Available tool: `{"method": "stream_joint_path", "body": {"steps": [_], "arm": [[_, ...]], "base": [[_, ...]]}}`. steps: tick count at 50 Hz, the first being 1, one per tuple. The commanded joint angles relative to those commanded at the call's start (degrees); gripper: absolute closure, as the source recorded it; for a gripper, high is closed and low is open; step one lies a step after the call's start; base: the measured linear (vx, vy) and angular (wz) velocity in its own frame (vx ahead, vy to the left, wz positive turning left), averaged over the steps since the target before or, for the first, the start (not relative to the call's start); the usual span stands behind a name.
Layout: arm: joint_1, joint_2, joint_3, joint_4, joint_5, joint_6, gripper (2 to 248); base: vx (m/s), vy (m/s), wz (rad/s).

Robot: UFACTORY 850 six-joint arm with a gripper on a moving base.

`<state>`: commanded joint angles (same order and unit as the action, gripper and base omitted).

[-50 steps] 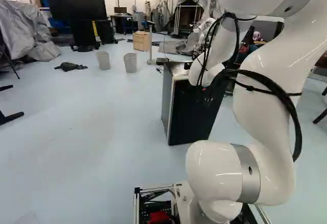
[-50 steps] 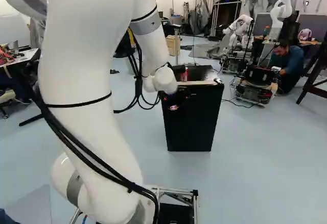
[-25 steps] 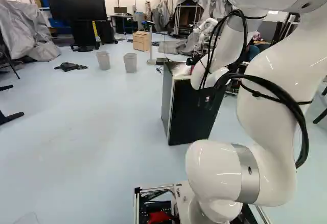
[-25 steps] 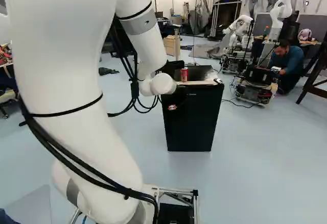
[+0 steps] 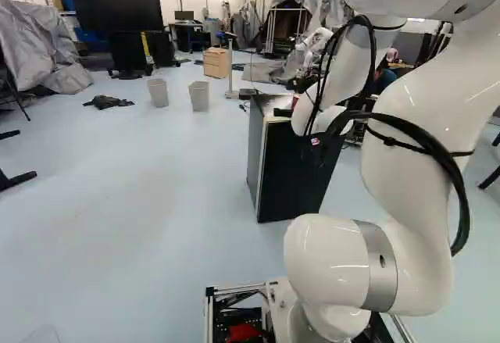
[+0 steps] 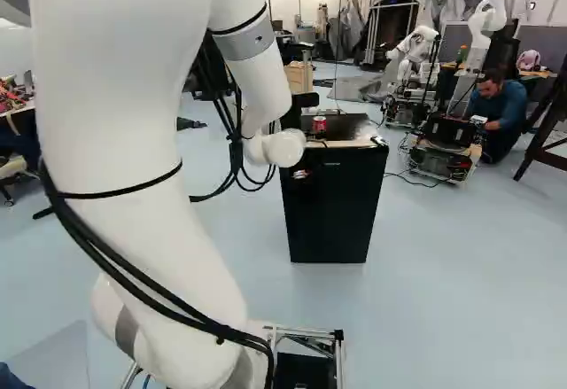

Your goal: Grab a drink from the fridge

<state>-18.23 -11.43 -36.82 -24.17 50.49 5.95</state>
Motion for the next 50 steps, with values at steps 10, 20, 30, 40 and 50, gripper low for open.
{"method": "stream_joint_path", "body": {"steps": [10, 20, 30, 40, 50], "arm": [[-0.67, -1.59, -1.82, 0.73, 4.47, 0.0, 3], [-1.22, -3.38, -3.89, 1.26, 5.88, 0.0, 3], [-1.41, -5.9, -6.42, 1.3, 6.01, 0.0, 3], [-1.83, -9.42, -9.35, 1.3, 6.01, 0.0, 3], [-2.47, -13.06, -12.44, 1.4, 6.01, 0.0, 3]], "base": [[0.0, 0.0, 0.0], [0.0, 0.0, 0.0], [0.0, 0.0, 0.0], [0.0, 0.0, 0.0], [0.0, 0.0, 0.0]]}}
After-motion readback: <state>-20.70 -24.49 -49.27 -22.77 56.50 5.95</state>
